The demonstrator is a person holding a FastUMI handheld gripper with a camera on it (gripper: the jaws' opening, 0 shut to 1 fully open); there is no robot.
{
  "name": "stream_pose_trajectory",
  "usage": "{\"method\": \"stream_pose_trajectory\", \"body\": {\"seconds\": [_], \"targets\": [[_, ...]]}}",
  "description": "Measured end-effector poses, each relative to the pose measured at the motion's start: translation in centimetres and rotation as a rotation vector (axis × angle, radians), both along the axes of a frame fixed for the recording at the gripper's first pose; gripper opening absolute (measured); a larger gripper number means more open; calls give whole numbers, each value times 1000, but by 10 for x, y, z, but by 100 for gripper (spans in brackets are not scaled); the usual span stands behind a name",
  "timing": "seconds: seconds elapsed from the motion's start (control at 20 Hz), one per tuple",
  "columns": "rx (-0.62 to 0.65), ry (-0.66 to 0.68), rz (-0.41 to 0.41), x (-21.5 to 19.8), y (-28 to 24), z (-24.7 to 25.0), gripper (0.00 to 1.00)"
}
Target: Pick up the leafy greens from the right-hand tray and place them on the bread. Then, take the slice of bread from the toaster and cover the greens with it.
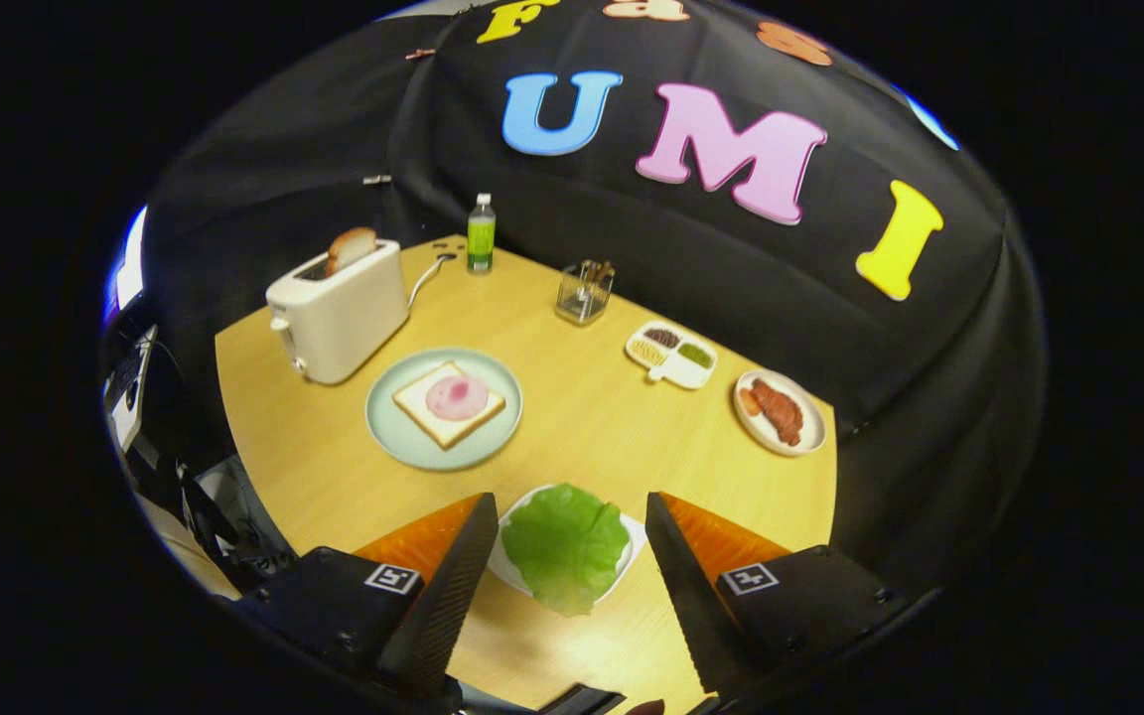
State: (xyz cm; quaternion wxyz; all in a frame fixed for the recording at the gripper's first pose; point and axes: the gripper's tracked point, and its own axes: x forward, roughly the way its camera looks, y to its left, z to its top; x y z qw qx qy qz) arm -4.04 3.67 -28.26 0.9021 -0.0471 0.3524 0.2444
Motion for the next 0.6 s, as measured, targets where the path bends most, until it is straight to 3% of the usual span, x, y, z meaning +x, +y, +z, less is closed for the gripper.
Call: {"method": "stream_pose_trajectory", "body": {"seconds": [0.2, 0.5, 0.6], "targets": [[-32, 126, 34, -6, 10, -65, 84], [-33, 258, 3, 14, 16, -124, 68], [-34, 305, 7, 11, 18, -138, 68]]}}
